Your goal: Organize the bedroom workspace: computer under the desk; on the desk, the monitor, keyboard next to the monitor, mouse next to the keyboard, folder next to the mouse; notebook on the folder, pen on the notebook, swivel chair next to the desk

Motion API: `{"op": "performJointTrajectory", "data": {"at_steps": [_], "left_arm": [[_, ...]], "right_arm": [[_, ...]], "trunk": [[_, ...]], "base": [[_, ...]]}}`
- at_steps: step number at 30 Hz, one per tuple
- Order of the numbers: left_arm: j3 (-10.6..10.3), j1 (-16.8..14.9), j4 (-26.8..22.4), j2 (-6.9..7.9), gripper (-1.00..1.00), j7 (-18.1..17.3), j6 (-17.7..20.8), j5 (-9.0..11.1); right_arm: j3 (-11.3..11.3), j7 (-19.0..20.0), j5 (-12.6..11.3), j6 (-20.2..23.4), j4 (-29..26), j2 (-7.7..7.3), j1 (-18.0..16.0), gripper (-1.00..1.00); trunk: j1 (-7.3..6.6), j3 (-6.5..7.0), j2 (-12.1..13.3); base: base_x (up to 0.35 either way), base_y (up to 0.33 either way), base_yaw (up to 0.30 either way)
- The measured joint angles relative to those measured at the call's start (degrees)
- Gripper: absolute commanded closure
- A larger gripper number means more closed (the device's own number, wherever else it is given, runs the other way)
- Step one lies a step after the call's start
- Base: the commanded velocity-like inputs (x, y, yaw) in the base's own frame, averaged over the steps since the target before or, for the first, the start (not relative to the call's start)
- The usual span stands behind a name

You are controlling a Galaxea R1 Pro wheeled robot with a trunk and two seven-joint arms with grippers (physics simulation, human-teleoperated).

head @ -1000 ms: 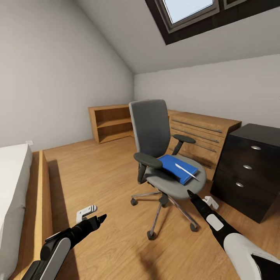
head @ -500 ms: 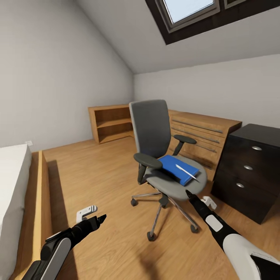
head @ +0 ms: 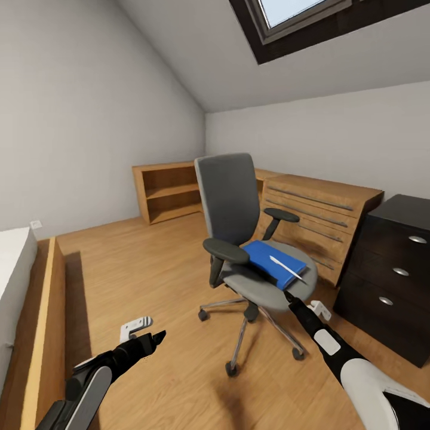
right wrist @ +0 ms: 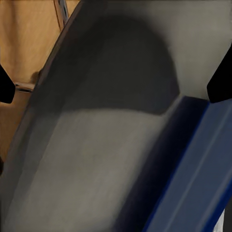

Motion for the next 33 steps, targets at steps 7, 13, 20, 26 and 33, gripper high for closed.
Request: {"op": "performJointTrajectory", "data": {"at_steps": [7,13,20,26,33], "left_arm": [[0.0,0.0,0.0,0.0,-1.0,0.0,0.0,0.0],[-0.1,0.0,0.0,0.0,-1.0,0.0,0.1,0.0],[-0.1,0.0,0.0,0.0,-1.0,0.0,0.1,0.0],[-0.1,0.0,0.0,0.0,-1.0,0.0,0.1,0.0],[-0.1,0.0,0.0,0.0,-1.0,0.0,0.1,0.0]], "right_arm": [[-1.1,-0.1,0.1,0.0,0.1,0.1,0.0,-1.0],[0.0,0.1,0.0,0.0,0.0,0.12,0.0,-1.0],[-0.1,0.0,0.0,0.0,0.0,0.1,0.0,-1.0],[-0.2,0.0,0.0,-0.1,-0.1,0.07,0.0,-1.0],[-0.2,0.0,0.0,-0.1,-0.1,0.03,0.0,-1.0]], "trunk": [[0.0,0.0,0.0],[0.0,0.0,0.0],[0.0,0.0,0.0],[0.0,0.0,0.0],[0.0,0.0,0.0]], "base": [[0.321,0.0,0.218],[0.315,0.0,0.046],[0.255,0.0,0.001],[0.308,0.0,0.0],[0.32,0.0,0.0]]}}
